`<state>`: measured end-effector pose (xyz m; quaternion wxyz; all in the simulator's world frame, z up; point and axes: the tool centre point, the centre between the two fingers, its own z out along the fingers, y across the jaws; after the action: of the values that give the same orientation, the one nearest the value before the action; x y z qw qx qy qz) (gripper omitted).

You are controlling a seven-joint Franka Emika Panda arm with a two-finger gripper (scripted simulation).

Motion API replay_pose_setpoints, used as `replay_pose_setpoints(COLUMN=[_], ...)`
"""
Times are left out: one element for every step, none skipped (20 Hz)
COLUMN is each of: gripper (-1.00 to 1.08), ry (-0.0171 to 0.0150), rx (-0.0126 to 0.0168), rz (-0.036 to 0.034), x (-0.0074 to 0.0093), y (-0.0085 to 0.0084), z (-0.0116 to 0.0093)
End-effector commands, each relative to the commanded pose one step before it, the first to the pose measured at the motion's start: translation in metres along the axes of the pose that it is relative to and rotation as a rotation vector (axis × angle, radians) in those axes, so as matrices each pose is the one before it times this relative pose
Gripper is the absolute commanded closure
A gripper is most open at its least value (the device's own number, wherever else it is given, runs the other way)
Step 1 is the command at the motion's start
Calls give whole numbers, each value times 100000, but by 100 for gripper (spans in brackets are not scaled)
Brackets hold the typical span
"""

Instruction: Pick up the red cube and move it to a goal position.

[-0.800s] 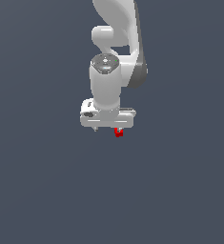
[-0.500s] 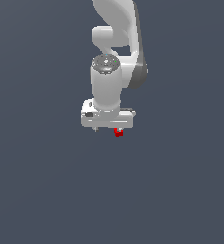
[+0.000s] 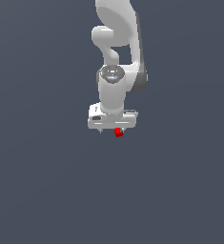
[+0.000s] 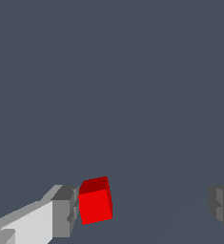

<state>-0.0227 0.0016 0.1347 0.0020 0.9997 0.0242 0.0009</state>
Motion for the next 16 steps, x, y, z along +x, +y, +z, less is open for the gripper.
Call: replay_pose_setpoints(gripper=[-92, -92, -92, -92, -92, -92, -92, -92, -92, -92, -92, -92, -92, -92, -92, -92], ry=[-70, -2, -2, -3, -2, -2, -2, -2, -3, -3, -3, -3, -4, -4, -4, -4], rx=[107, 44, 47, 49, 47, 45, 42, 39, 34, 29, 24, 20, 15, 11, 7, 5], rz=[-3017, -1373, -1452, -1483, -1421, -1351, -1273, -1188, -1102, -1020, -935, -853, -770, -689, -606, -524], x=[-970, -426, -450, -457, -436, -412, -387, -359, -332, -304, -277, -251, -225, -199, -174, -150], y=[-737, -333, -351, -358, -343, -325, -306, -285, -263, -243, -221, -200, -180, -160, -139, -119], z=[1625, 739, 783, 802, 771, 734, 694, 651, 607, 564, 521, 477, 434, 390, 345, 301])
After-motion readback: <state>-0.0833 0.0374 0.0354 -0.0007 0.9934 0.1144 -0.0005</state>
